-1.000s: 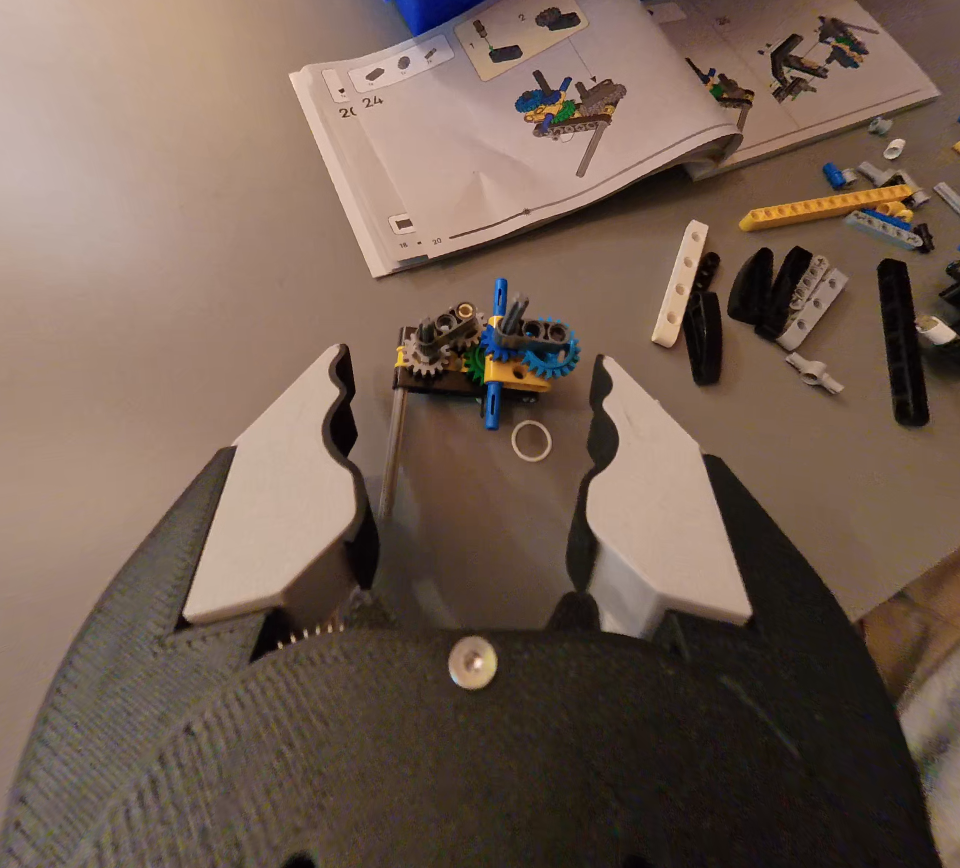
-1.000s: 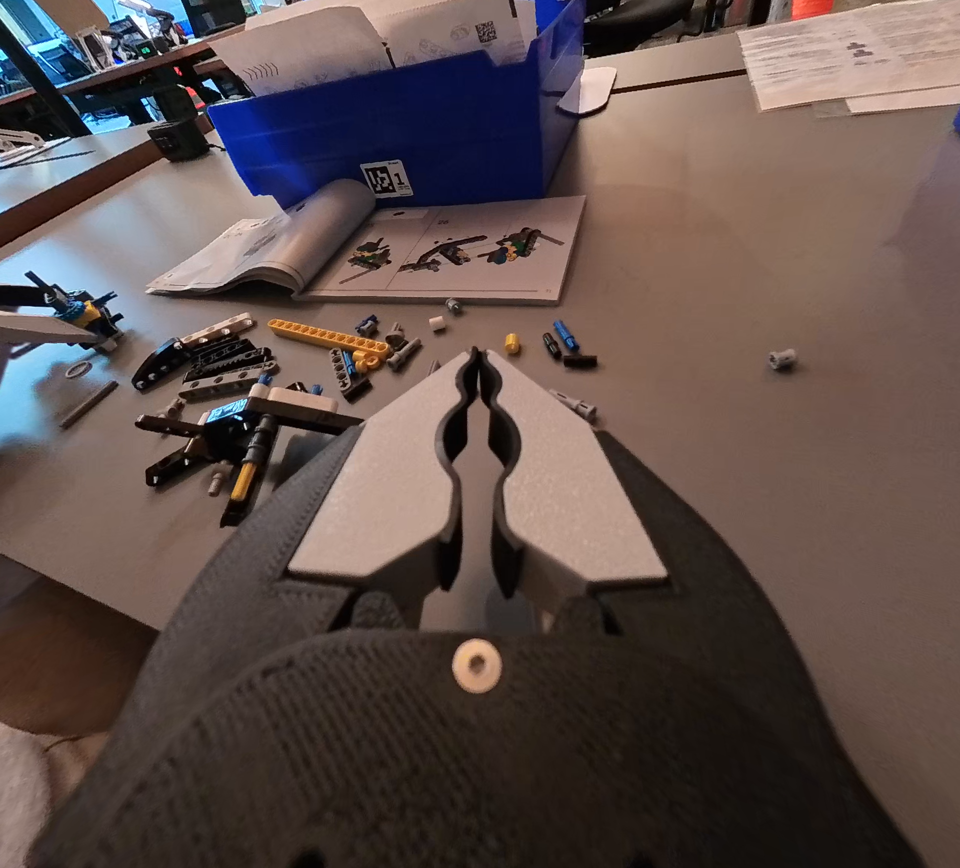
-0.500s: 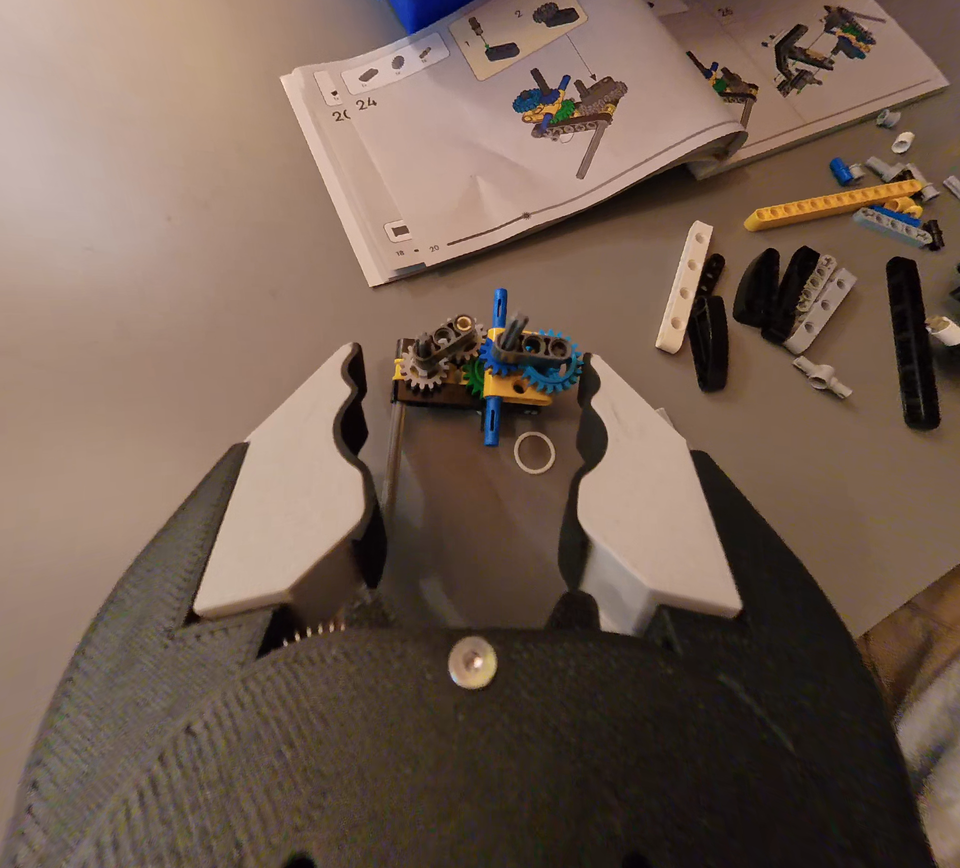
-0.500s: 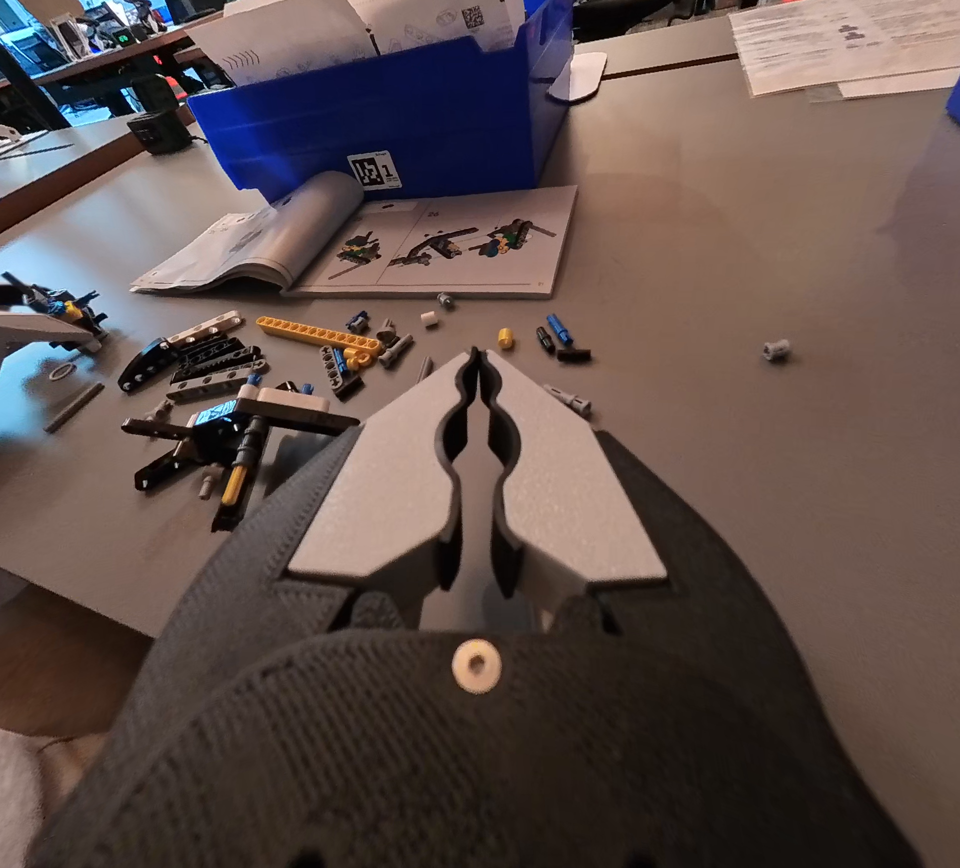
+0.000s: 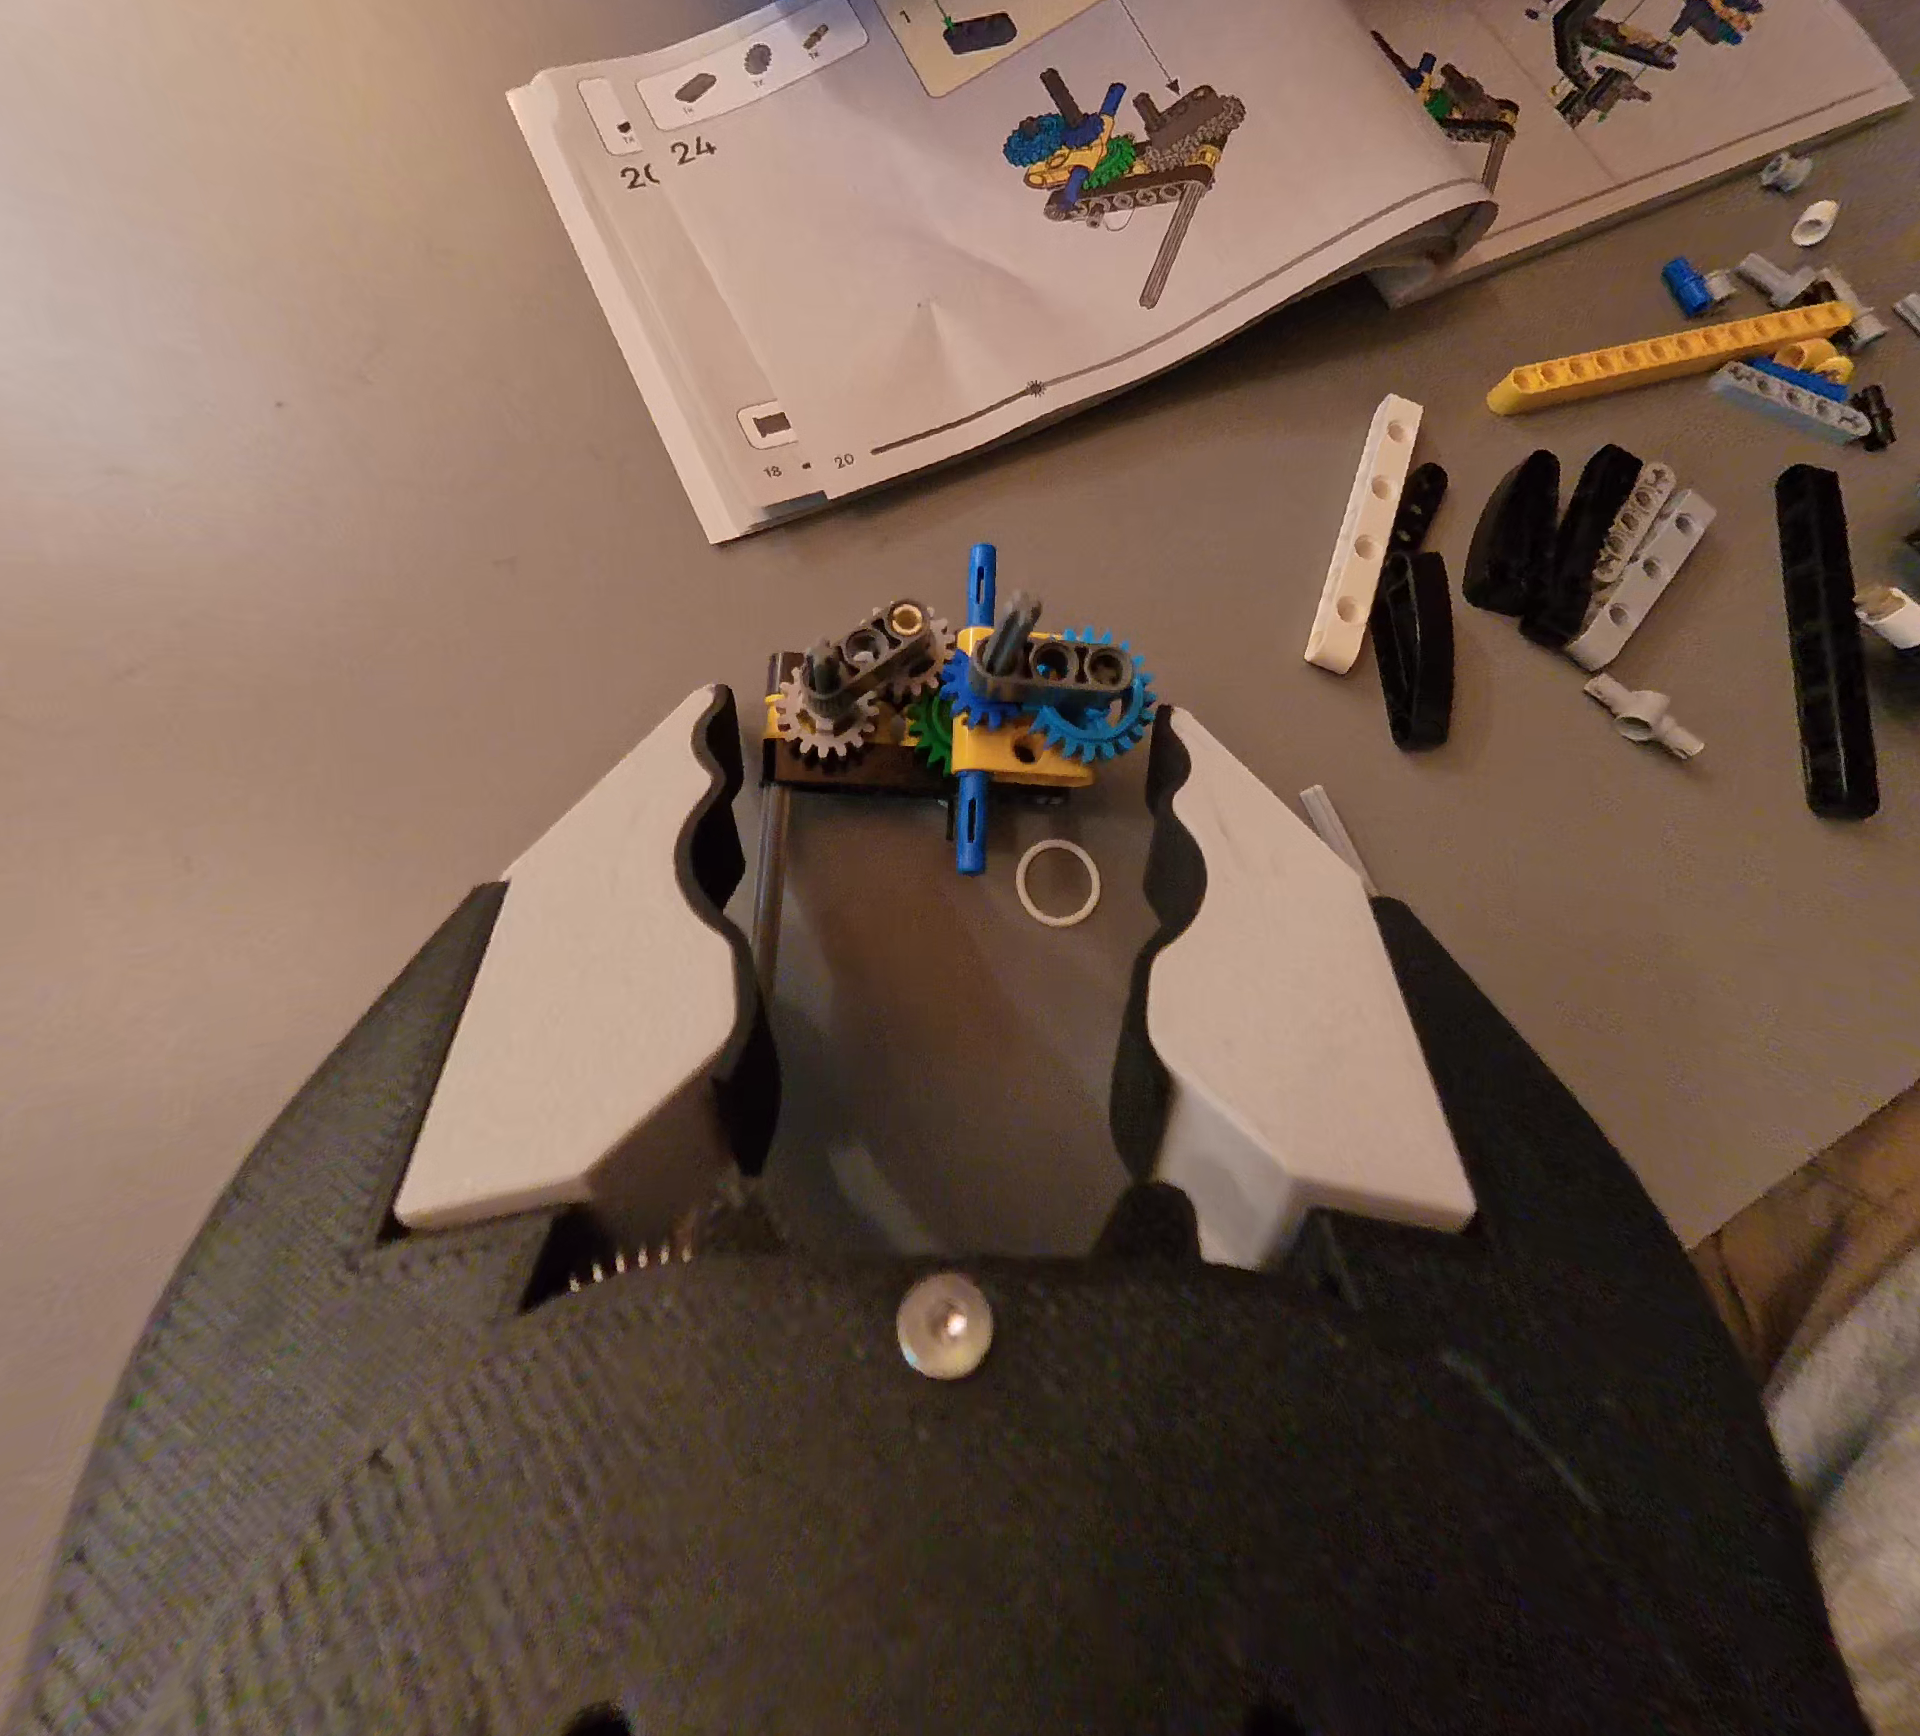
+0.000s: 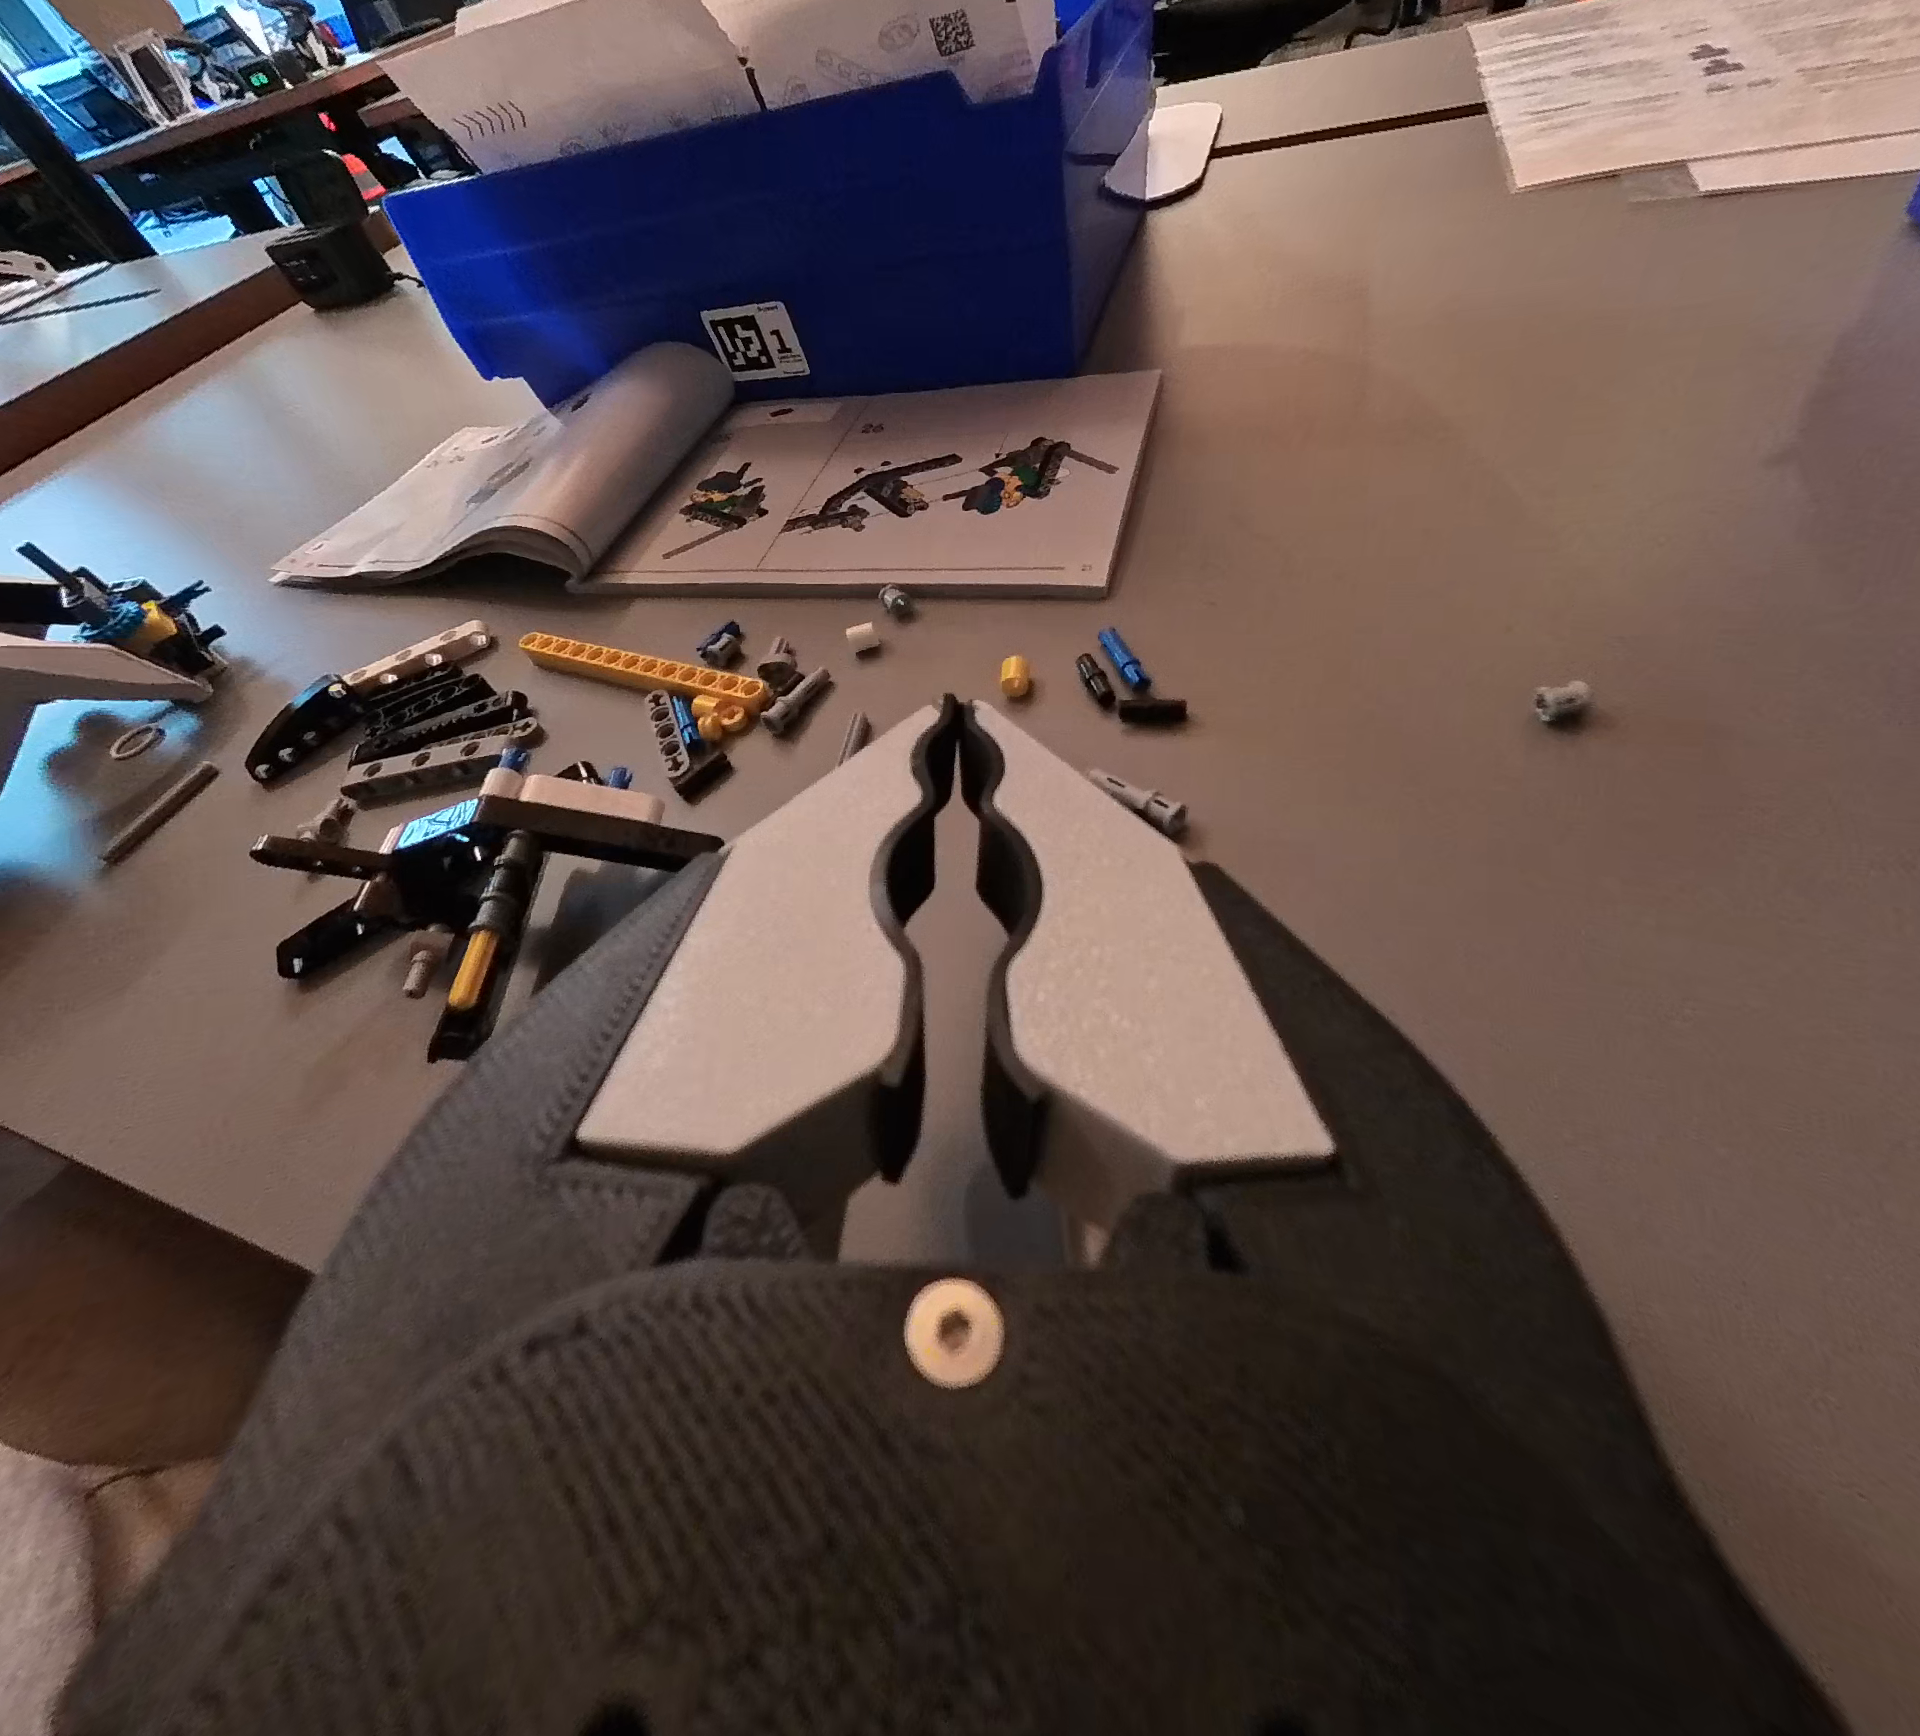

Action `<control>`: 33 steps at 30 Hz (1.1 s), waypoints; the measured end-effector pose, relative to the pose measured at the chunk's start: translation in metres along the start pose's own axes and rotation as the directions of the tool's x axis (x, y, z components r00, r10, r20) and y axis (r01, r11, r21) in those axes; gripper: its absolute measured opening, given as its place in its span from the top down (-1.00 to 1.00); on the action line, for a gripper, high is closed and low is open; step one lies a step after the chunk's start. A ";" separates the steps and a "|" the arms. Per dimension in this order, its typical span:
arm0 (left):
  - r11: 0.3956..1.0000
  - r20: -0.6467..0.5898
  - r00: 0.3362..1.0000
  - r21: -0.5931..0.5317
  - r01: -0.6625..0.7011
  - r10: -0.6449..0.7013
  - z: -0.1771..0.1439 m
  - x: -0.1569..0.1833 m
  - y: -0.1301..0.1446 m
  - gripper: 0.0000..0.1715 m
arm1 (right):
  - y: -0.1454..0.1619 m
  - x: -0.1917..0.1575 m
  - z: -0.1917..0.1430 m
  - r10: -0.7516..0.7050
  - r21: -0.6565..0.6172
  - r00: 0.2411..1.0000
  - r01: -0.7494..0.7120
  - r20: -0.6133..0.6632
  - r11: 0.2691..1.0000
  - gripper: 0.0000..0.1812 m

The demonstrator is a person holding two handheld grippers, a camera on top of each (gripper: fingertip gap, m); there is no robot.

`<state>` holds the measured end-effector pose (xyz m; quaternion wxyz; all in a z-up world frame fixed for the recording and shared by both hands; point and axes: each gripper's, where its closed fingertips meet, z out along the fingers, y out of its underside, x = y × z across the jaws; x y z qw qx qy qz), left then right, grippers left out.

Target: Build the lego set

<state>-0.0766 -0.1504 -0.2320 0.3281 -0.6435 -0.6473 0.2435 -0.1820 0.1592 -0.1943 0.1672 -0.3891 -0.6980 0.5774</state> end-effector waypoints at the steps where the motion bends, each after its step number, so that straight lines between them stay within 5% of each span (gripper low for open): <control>1: 1.000 0.000 1.000 -0.001 0.001 -0.001 0.000 0.000 0.000 0.11 | 0.000 0.000 0.000 0.000 0.001 1.000 0.000 0.001 1.000 1.00; 33: 1.000 -0.005 1.000 -0.018 0.016 -0.016 0.002 -0.001 0.003 0.19 | 0.000 0.000 0.000 0.002 0.004 1.000 -0.002 0.006 1.000 1.00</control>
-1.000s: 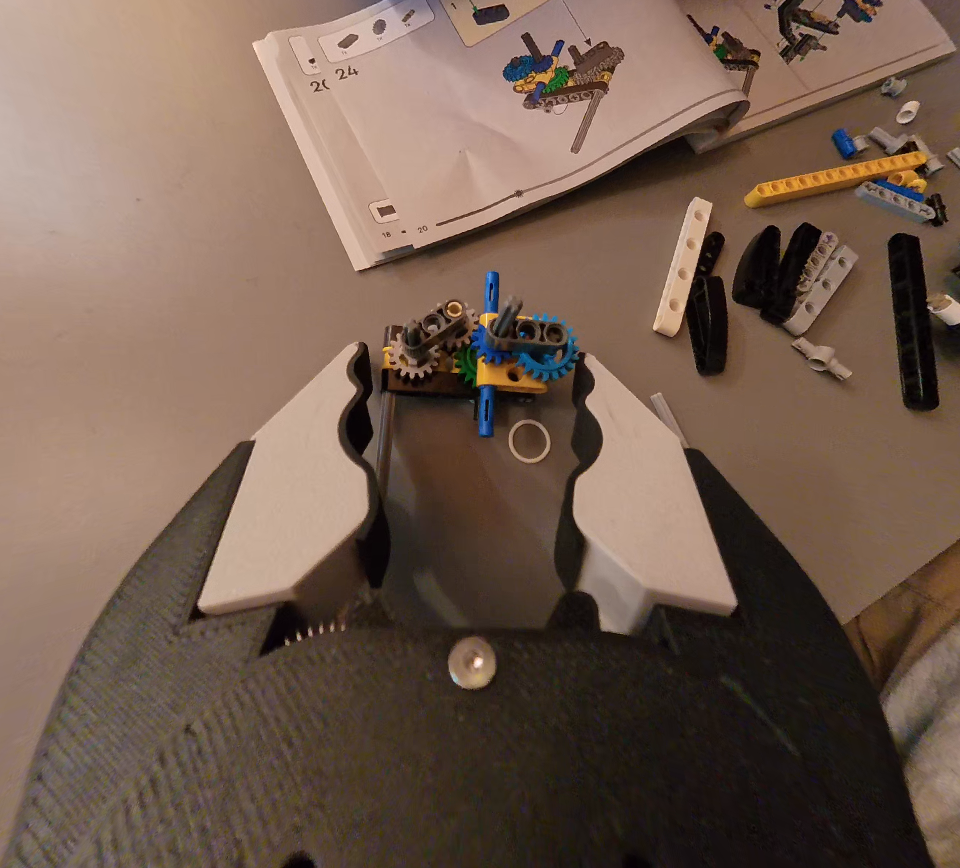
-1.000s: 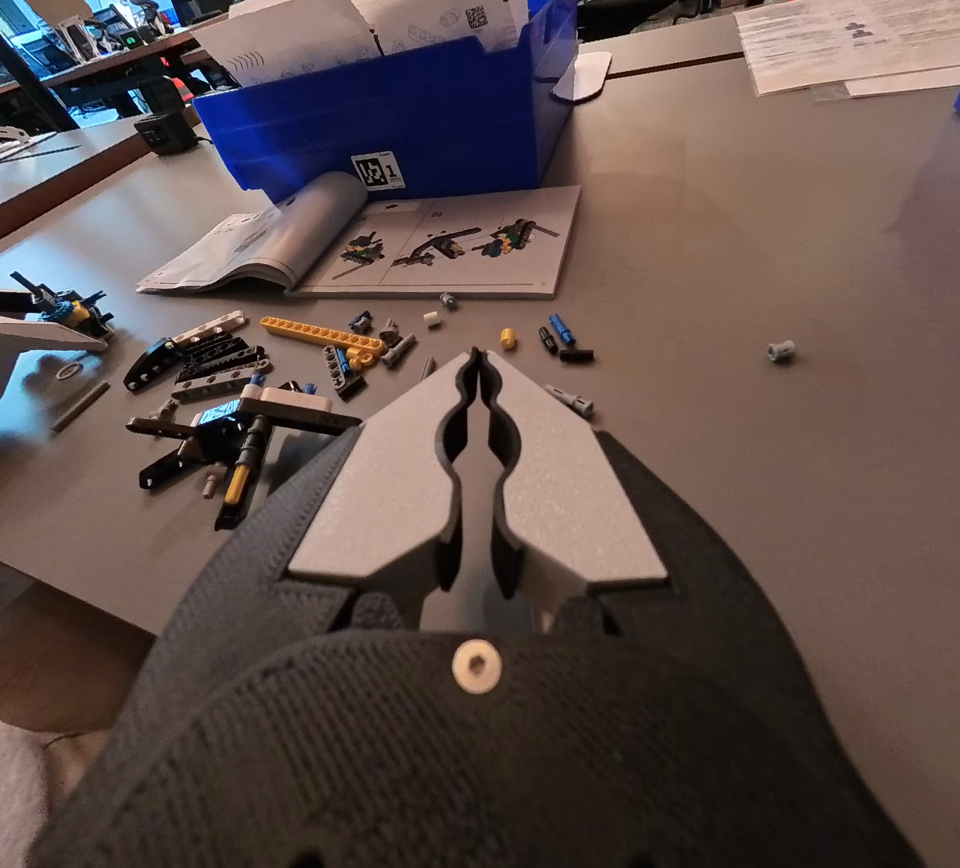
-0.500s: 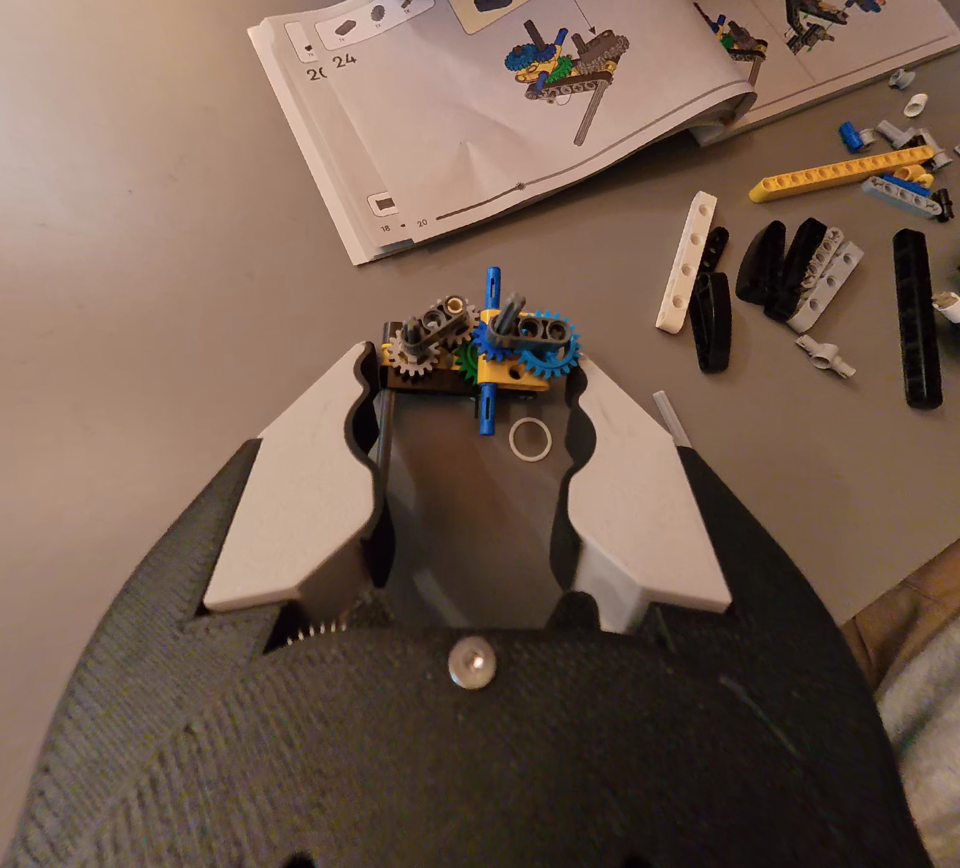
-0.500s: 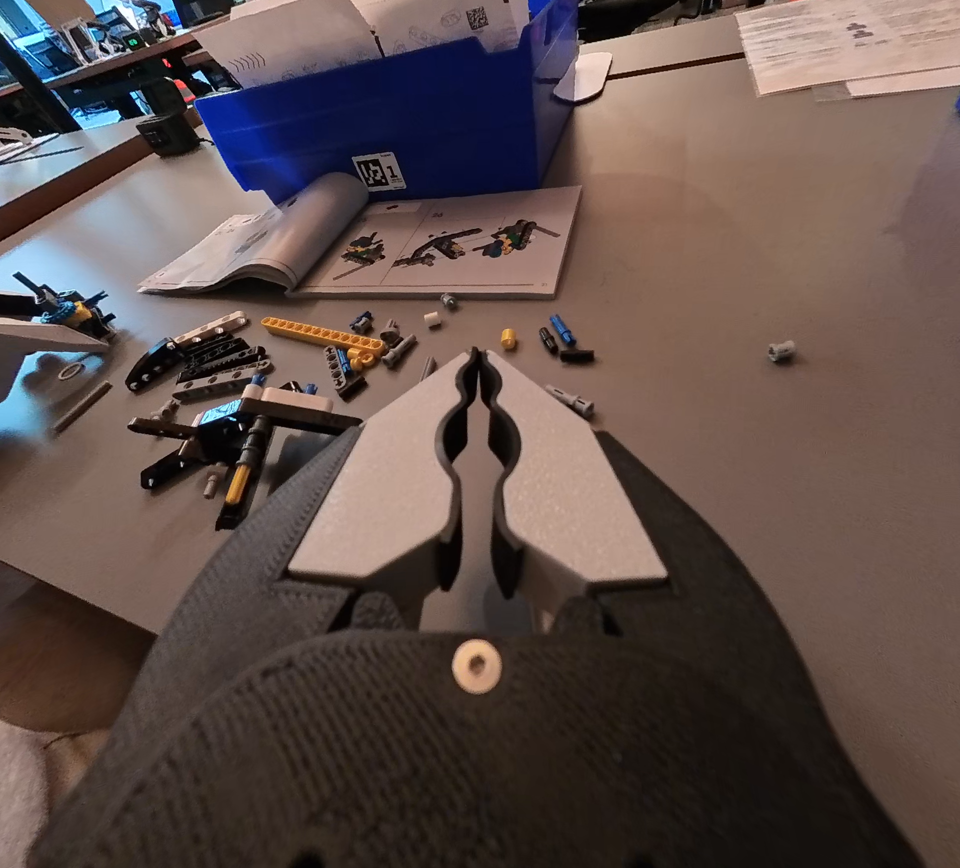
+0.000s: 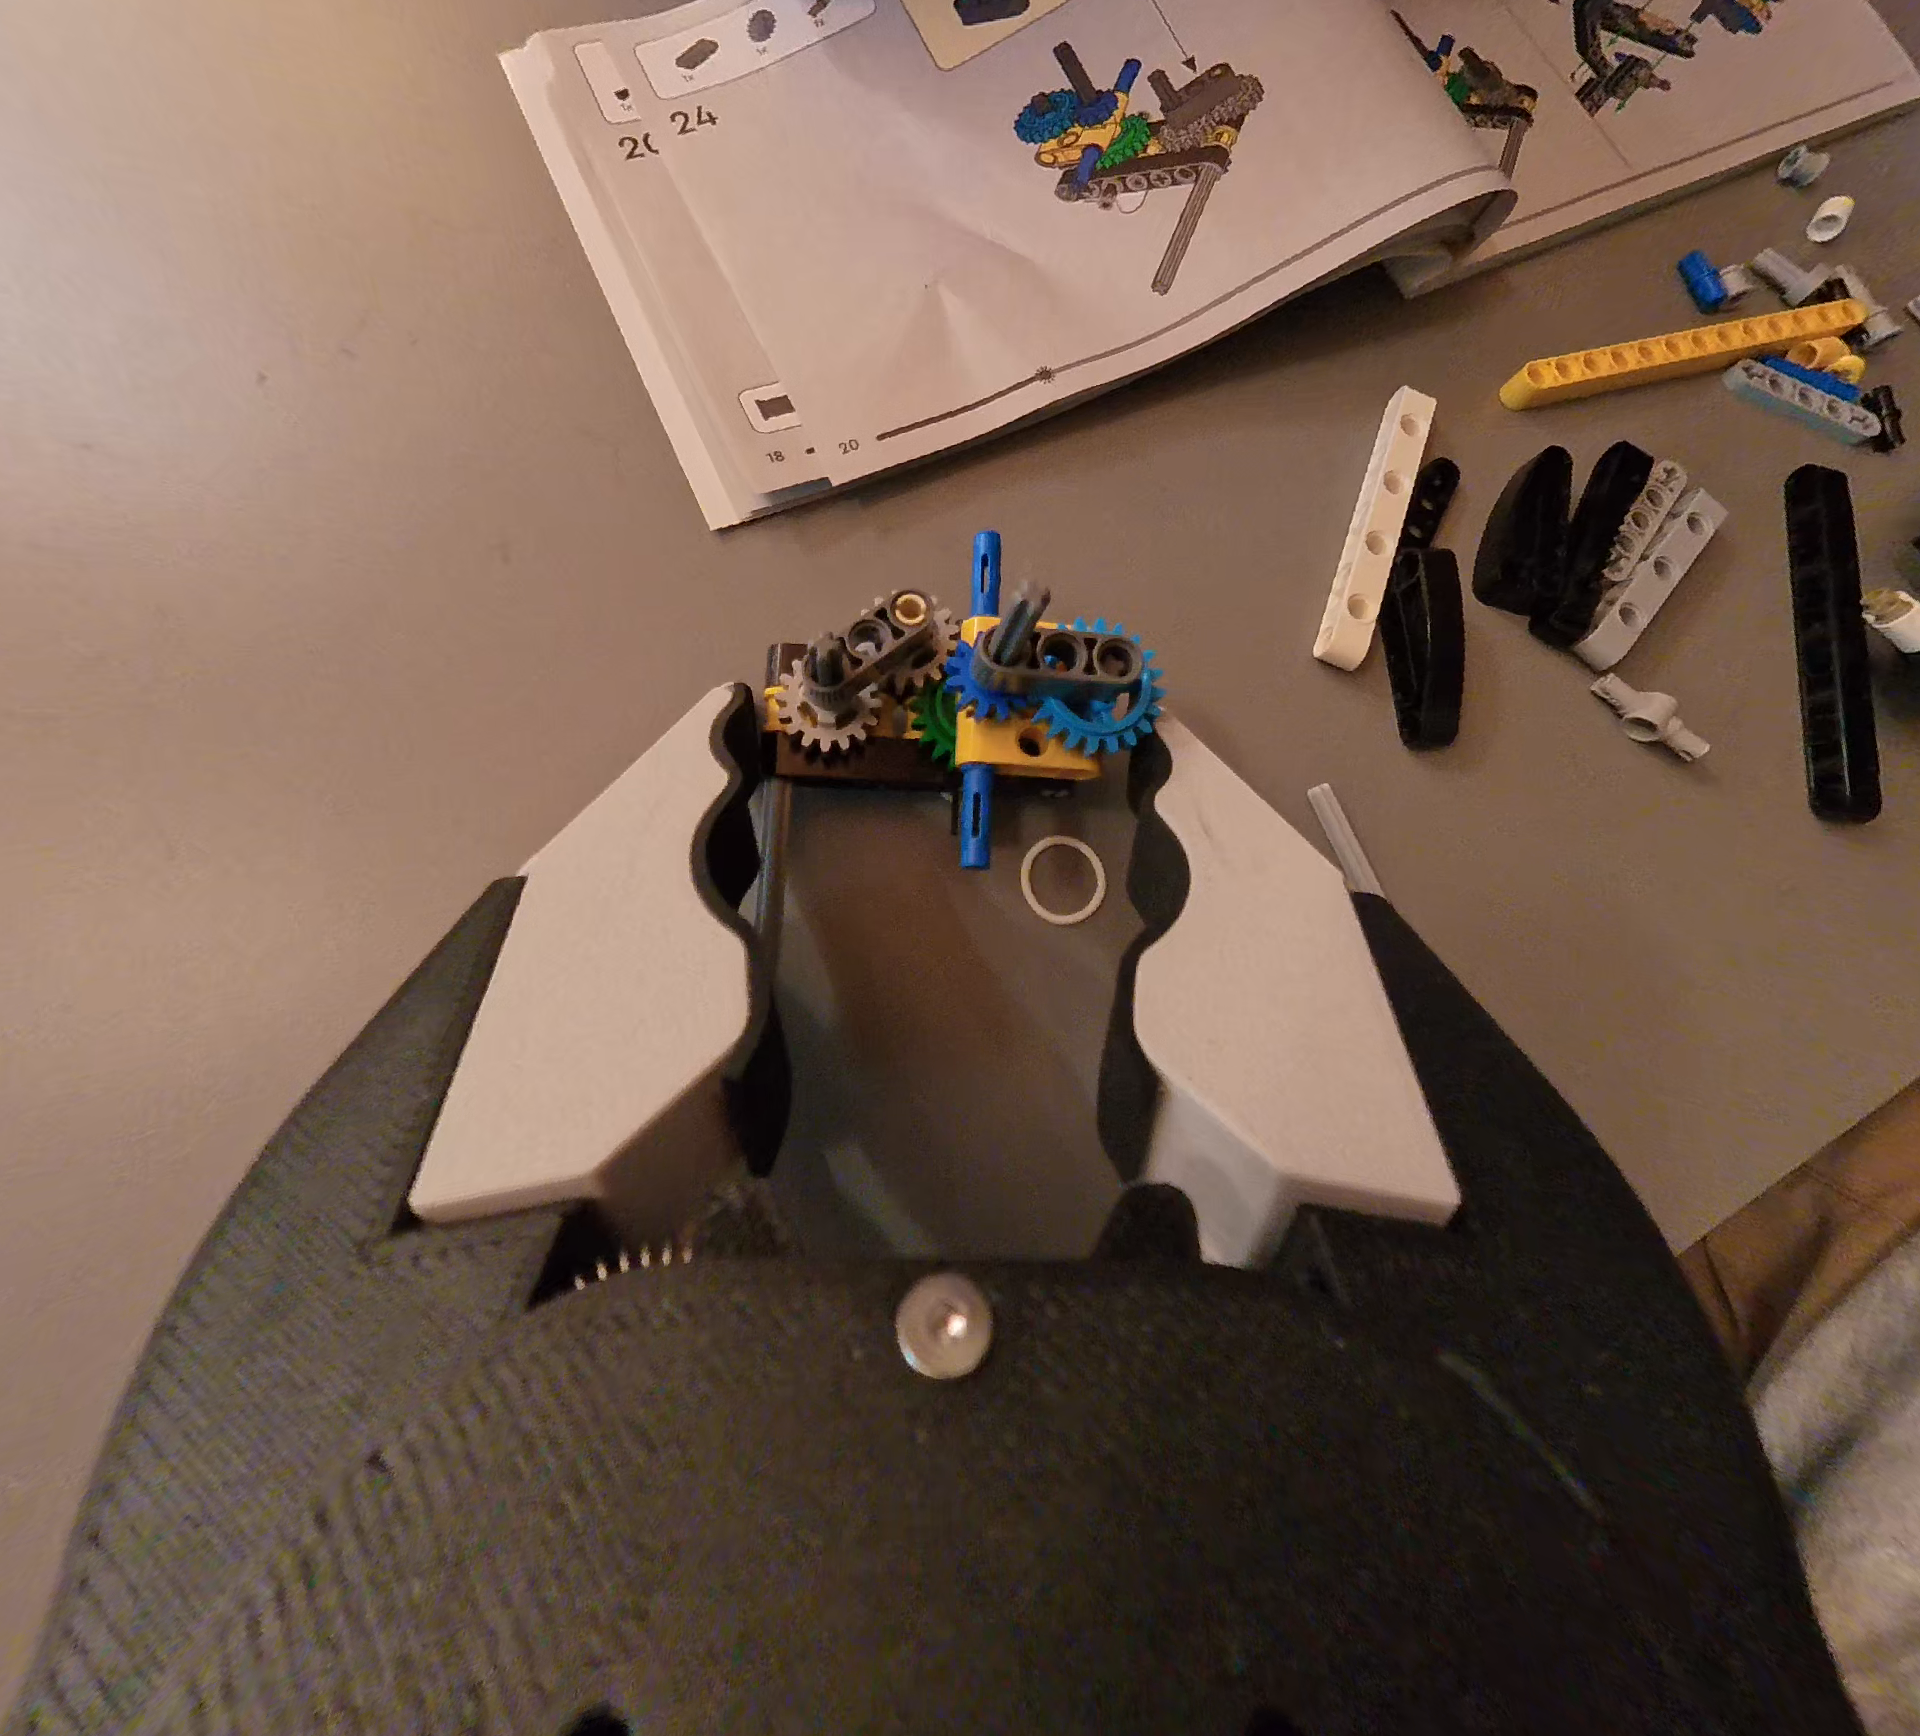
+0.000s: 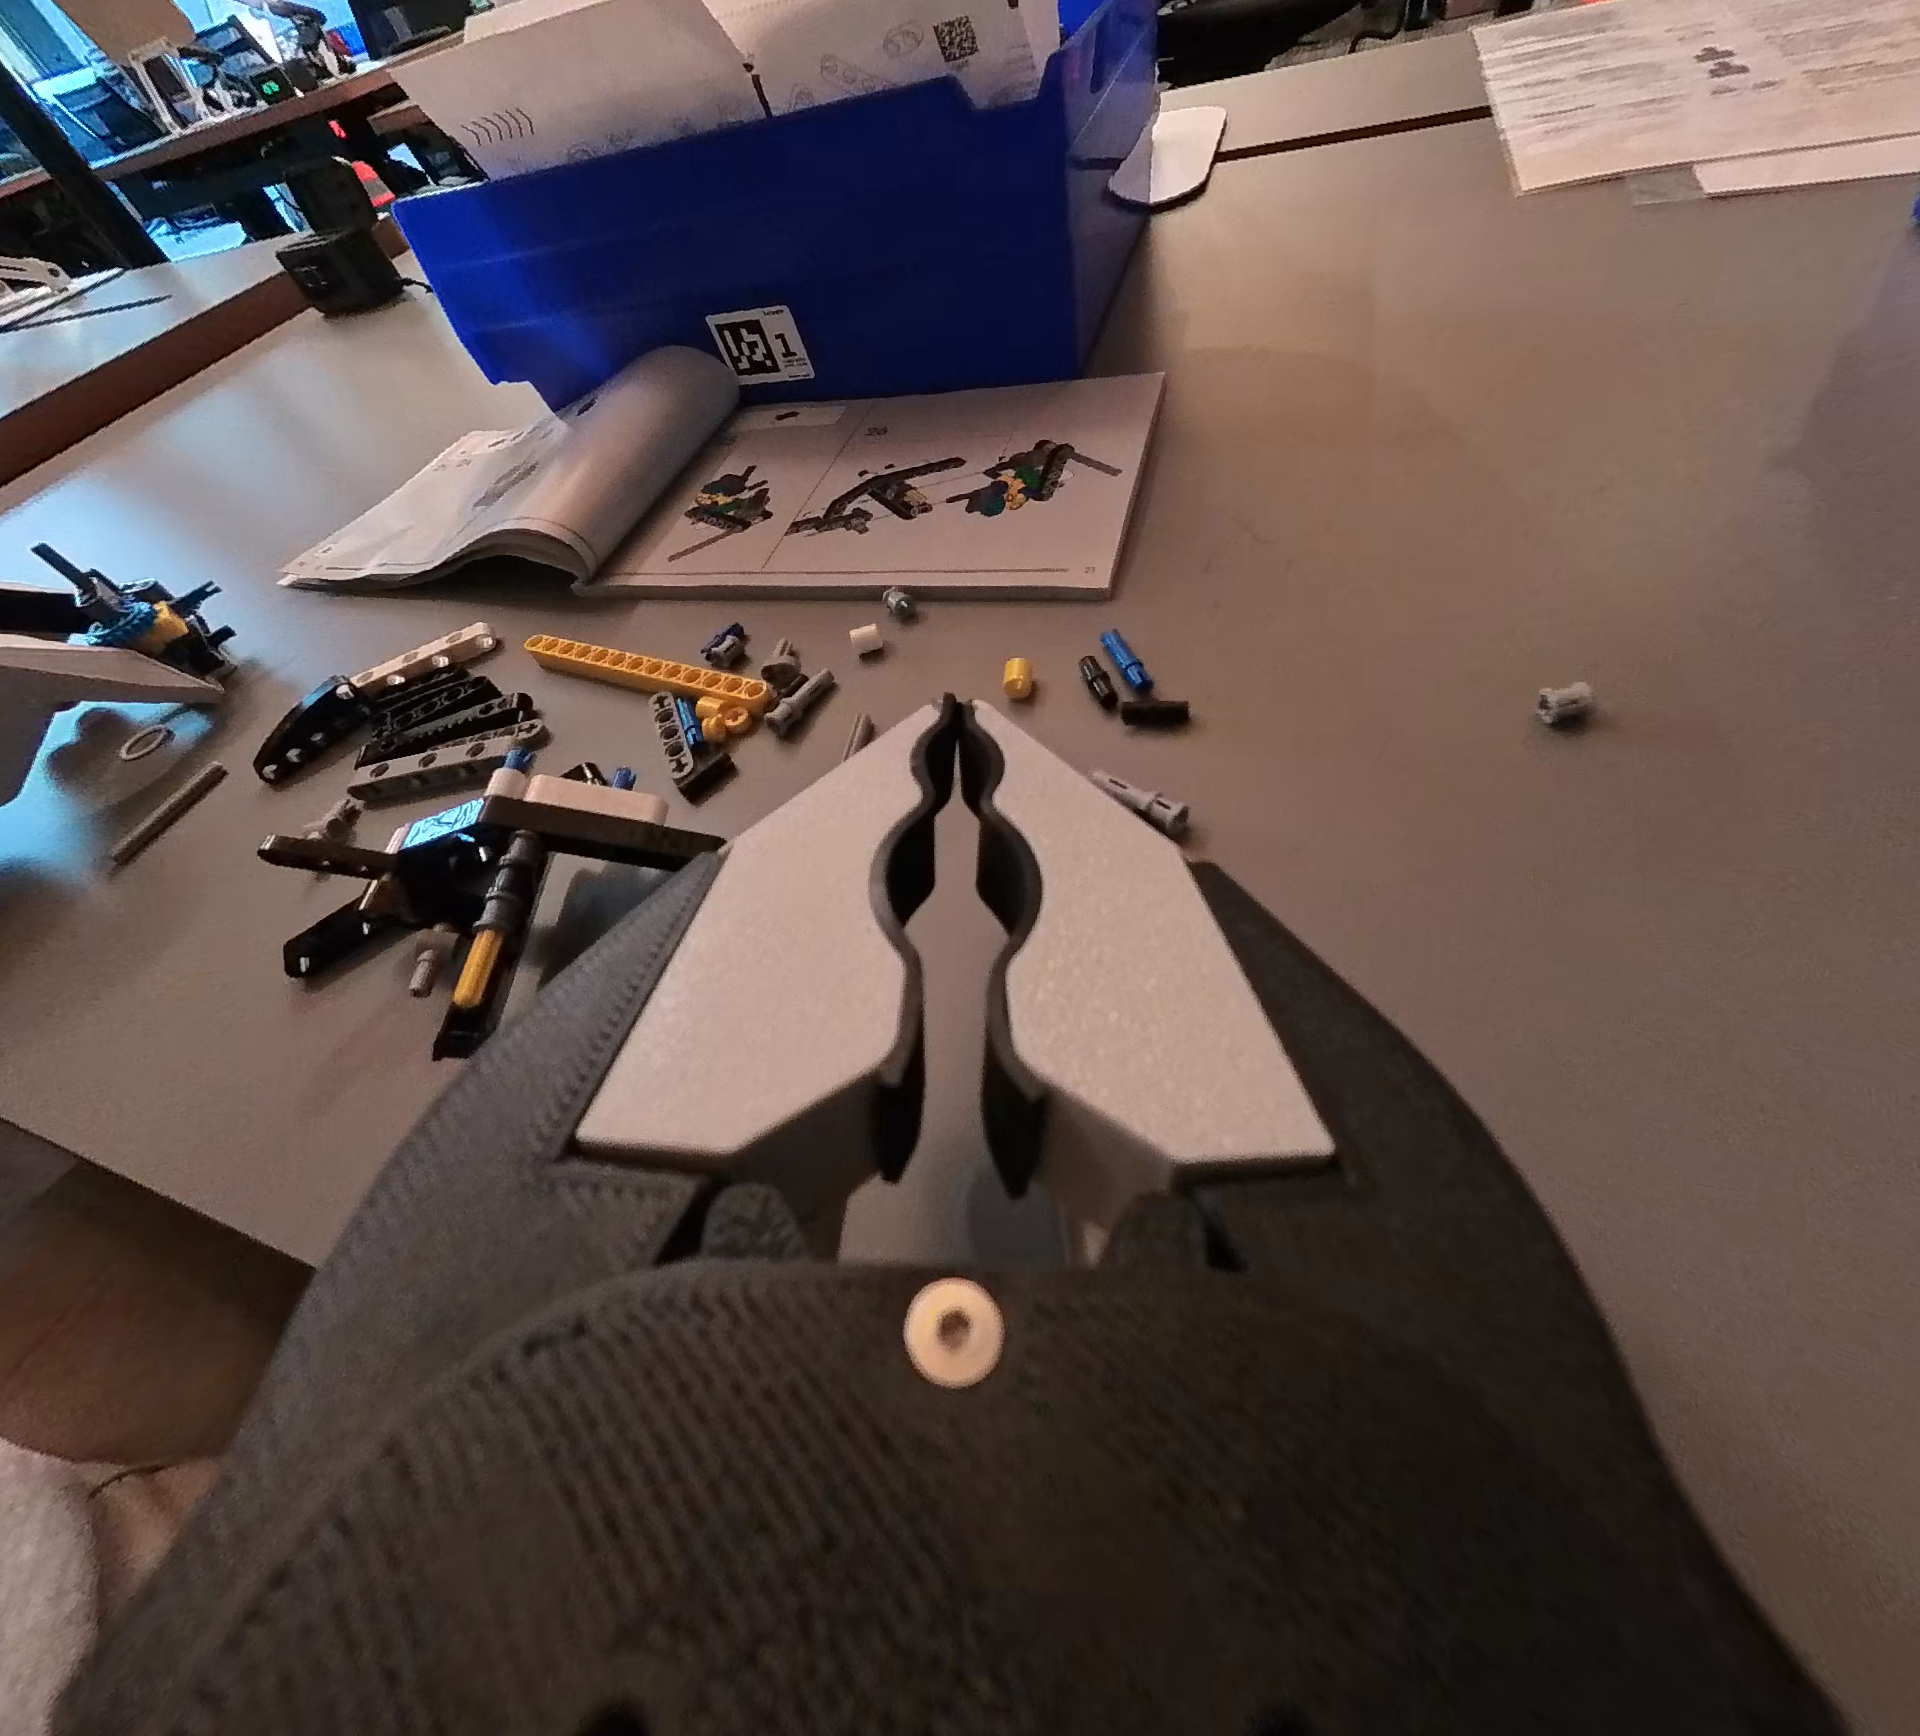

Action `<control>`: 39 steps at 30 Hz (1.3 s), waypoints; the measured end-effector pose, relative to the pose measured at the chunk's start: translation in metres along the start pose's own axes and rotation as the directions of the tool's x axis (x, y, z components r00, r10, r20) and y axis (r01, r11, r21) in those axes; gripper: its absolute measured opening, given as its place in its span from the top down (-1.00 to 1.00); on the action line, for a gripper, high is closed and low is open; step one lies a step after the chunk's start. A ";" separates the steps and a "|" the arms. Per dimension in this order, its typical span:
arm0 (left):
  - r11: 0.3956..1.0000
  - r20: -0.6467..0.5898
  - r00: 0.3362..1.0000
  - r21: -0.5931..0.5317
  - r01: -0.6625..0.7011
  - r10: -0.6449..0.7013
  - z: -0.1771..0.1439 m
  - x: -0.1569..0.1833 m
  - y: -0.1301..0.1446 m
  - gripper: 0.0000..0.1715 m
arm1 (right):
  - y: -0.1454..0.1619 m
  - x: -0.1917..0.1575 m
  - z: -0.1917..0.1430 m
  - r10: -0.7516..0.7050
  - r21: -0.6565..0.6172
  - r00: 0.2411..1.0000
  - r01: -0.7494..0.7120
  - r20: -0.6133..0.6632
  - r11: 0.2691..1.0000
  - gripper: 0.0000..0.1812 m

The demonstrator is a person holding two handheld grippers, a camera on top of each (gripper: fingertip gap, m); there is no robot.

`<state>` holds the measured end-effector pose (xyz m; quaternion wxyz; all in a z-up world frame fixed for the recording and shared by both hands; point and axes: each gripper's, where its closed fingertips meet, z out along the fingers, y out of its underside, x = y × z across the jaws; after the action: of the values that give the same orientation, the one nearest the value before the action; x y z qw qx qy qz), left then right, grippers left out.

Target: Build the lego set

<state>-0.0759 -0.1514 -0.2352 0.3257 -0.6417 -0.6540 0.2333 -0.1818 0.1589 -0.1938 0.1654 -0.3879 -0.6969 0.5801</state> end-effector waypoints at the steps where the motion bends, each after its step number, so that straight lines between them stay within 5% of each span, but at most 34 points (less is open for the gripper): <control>1: 1.000 -0.001 1.000 0.000 0.001 -0.001 0.000 0.000 0.000 0.19 | 0.000 0.000 0.000 0.000 0.000 1.000 0.000 0.000 1.000 1.00; 39: 1.000 -0.052 0.999 -0.010 0.008 -0.008 -0.013 -0.004 0.009 0.15 | 0.001 0.001 0.001 0.003 -0.012 1.000 -0.003 -0.010 1.000 1.00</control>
<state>-0.0601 -0.1559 -0.2334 0.3407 -0.6464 -0.6489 0.2120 -0.1826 0.1595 -0.1955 0.1655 -0.3928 -0.6989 0.5743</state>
